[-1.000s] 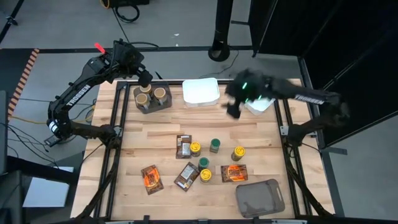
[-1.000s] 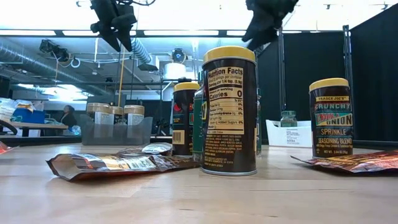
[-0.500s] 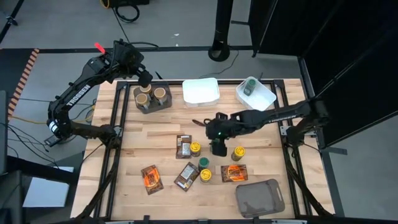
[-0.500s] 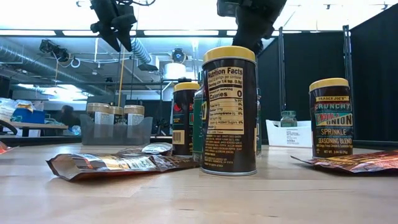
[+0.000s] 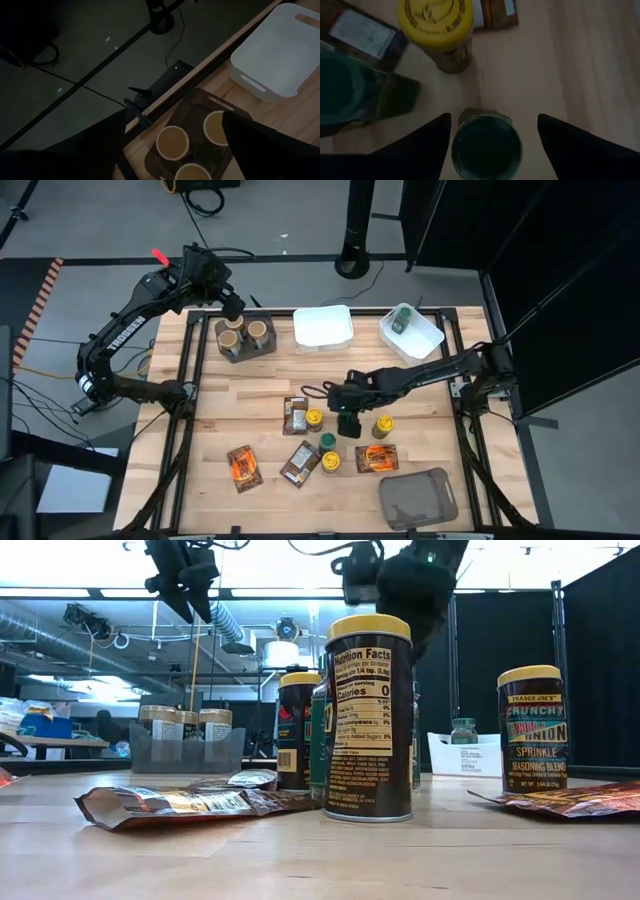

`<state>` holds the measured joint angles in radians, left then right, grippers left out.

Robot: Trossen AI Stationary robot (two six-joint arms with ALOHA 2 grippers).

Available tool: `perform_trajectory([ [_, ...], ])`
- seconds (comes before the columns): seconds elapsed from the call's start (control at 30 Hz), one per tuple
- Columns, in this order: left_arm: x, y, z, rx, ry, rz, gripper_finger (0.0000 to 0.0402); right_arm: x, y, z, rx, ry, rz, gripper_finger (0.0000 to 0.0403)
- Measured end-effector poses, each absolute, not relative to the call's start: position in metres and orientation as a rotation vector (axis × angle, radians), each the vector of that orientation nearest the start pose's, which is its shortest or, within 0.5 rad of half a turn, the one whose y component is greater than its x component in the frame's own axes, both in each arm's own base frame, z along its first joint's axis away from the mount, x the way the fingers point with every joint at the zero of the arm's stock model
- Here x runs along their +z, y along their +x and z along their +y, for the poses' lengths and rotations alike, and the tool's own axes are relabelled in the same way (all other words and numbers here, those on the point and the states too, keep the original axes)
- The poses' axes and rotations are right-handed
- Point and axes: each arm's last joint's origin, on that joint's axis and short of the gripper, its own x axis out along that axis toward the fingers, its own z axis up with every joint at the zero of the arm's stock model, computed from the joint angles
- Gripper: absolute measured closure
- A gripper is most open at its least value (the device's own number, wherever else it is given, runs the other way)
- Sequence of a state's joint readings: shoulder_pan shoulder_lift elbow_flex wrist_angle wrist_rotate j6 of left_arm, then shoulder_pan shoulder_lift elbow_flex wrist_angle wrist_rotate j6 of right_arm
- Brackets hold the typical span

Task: Sort spices by type
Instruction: Put the green seasoning bottle into the right white bin

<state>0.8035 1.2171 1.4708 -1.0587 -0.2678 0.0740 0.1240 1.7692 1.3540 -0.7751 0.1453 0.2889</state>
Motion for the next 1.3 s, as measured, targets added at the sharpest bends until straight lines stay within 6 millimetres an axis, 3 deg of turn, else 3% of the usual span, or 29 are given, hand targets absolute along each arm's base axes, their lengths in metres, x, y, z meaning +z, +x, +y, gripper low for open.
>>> perform_trajectory([
  [0.17, 0.401, 0.145, 0.161, 0.976, -0.161, 0.856, 0.0065, 0.212, 0.356, 0.04, -0.195, 0.088, 1.247, 0.0099],
  [0.37, 0.401, 0.145, 0.161, 0.972, -0.163, 0.857, 0.0065, 0.213, 0.355, 0.04, -0.232, 0.092, 1.242, 0.0108],
  [0.63, 0.401, 0.145, 0.161, 0.969, -0.164, 0.856, 0.0065, 0.211, 0.353, 0.037, -0.218, 0.1, 1.281, 0.0196],
  [1.03, 0.401, 0.145, 0.161, 0.969, -0.165, 0.856, 0.0065, 0.212, 0.353, 0.037, -0.227, 0.11, 1.28, 0.0196],
  [1.13, 0.401, 0.145, 0.161, 0.97, -0.165, 0.856, 0.0065, 0.216, 0.35, 0.034, -0.244, 0.135, 1.275, 0.0196],
  [1.3, 0.401, 0.145, 0.161, 0.97, -0.165, 0.856, 0.0065, 0.24, 0.338, 0.015, -0.284, 0.178, 1.234, 0.0196],
])
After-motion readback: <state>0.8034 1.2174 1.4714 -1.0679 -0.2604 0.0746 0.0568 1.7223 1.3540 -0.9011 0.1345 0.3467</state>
